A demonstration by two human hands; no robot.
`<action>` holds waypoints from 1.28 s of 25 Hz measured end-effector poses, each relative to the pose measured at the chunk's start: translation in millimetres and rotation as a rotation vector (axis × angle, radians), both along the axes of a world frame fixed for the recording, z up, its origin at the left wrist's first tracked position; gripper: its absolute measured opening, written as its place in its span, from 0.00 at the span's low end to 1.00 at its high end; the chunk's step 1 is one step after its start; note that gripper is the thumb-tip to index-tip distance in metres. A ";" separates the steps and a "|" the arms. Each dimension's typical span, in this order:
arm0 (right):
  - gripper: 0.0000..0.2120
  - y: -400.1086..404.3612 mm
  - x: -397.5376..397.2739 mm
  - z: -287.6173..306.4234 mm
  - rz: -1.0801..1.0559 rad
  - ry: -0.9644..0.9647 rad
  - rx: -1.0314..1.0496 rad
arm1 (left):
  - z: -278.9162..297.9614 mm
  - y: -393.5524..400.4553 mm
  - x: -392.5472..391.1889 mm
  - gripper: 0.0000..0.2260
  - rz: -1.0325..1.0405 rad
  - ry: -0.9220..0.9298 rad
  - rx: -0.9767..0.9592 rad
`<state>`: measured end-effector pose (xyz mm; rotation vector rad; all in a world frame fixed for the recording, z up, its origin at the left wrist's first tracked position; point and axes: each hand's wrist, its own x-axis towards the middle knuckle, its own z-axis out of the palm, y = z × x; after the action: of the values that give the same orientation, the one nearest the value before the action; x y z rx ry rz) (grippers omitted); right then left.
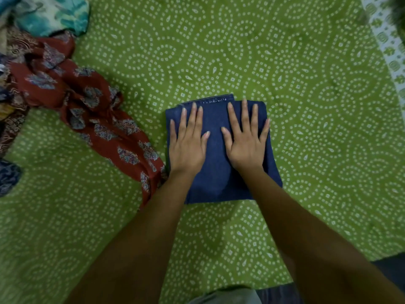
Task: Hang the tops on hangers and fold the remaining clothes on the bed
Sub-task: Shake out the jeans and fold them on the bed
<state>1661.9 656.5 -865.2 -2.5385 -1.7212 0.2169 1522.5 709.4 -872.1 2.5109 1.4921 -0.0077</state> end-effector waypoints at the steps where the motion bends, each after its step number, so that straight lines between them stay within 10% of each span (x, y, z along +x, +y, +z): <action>1: 0.28 5.6 8.2 -14.5 0.003 -0.006 -0.022 | -12.1 10.8 0.2 0.27 0.029 0.017 -0.035; 8: 0.33 7.8 18.1 -21.7 0.025 0.056 0.073 | -17.7 18.1 -2.9 0.30 -0.025 0.008 -0.059; 11: 0.36 -18.5 32.3 5.1 -0.387 0.345 0.188 | 9.5 7.5 -27.5 0.34 0.437 -0.227 -0.111; 14: 0.26 -63.4 41.8 26.1 -0.815 0.832 0.103 | 31.2 -18.7 -46.5 0.33 0.877 -0.419 -0.497; 19: 0.24 -45.4 52.3 35.6 -0.825 1.280 -0.175 | 45.7 -7.2 -25.6 0.30 1.025 -0.725 -1.055; 22: 0.18 -39.0 61.5 45.6 -0.773 1.448 -0.245 | 48.0 1.3 -31.9 0.44 0.949 -0.763 -1.166; 27: 0.14 -68.3 58.0 136.6 -0.704 1.639 -0.299 | 136.2 -4.3 -39.9 0.17 0.687 -0.833 -1.092; 32: 0.20 -126.3 53.3 285.0 -0.843 1.779 -0.072 | 283.1 -34.6 -29.8 0.16 0.498 -0.794 -1.148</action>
<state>1715.2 530.2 -580.2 -1.4997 0.0309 1.6516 1492.7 674.8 -589.0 1.0174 1.1689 0.1474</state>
